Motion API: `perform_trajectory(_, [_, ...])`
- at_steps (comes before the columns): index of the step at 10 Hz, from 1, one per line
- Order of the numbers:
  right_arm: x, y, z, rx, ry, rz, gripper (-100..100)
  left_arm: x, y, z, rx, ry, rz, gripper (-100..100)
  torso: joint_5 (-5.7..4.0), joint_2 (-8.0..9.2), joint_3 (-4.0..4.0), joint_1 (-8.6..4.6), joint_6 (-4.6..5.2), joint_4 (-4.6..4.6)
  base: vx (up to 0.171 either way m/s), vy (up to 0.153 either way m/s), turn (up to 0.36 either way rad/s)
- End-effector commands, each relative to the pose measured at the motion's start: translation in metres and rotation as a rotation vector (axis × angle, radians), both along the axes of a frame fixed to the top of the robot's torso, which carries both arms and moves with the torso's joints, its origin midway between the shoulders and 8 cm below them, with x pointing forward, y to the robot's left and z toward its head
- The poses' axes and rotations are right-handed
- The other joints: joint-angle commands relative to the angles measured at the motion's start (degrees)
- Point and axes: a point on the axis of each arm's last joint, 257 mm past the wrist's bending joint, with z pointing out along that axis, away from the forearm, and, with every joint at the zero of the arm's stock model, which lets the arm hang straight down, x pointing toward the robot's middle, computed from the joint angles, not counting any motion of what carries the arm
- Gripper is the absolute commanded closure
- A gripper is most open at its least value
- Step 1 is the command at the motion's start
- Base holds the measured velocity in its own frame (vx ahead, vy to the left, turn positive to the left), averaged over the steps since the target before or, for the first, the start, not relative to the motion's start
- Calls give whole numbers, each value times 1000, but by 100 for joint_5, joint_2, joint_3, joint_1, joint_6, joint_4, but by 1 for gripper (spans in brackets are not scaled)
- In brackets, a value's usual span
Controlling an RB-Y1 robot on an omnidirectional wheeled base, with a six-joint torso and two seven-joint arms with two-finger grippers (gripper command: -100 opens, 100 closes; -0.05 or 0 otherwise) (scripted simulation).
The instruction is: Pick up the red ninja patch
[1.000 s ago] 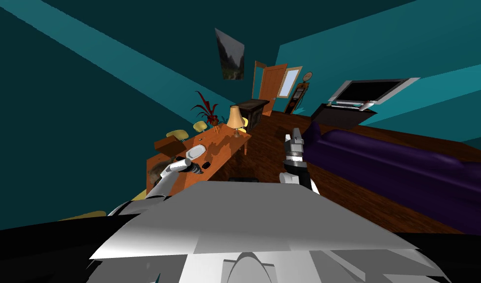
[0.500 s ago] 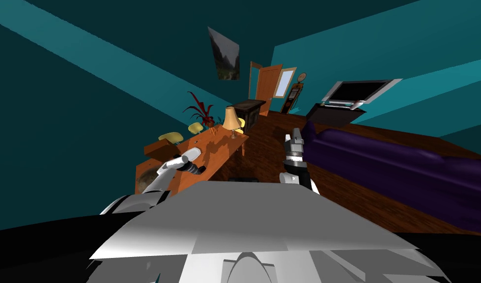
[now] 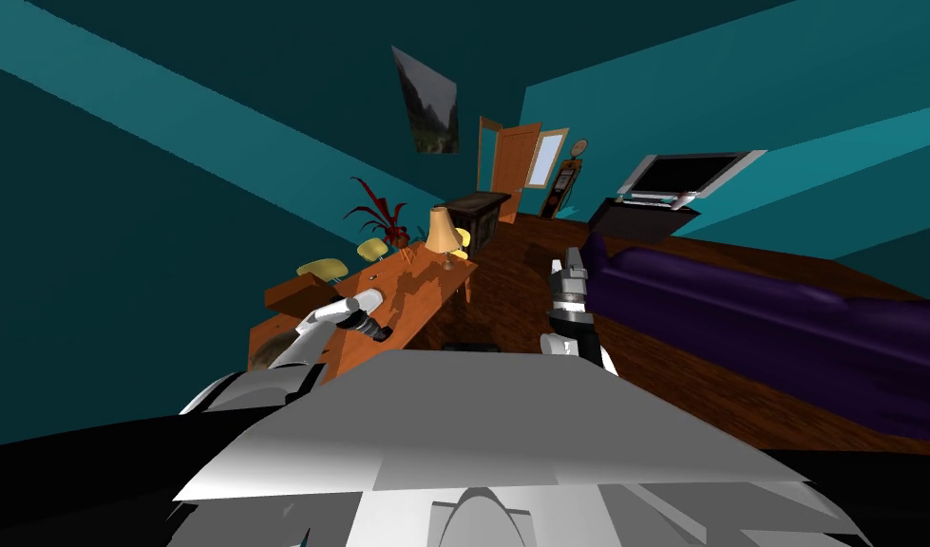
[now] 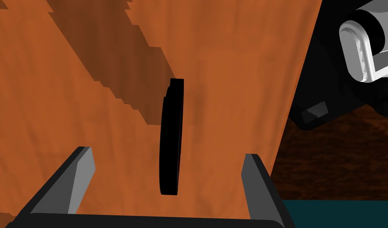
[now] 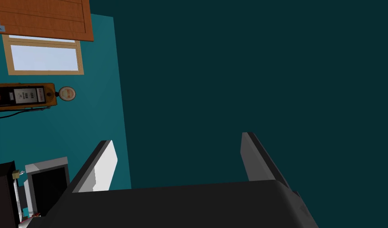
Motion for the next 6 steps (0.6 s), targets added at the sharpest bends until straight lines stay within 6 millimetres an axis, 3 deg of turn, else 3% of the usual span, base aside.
perform_trajectory(1, [0,0,0,0,0,0,0,0,0,0,0,0,0,0,0,0,0,0,0,0,0,0,0])
perform_trajectory(2, [0,0,0,0,0,0,0,3,-1,-5,0,-2,32,-100,1,5,3,3,0,1,-61,24,-240])
perform_trajectory(6, [0,0,0,0,0,0,0,10,-5,-18,0,-3,109,-100,9,67,39,39,0,15,-142,81,-208])
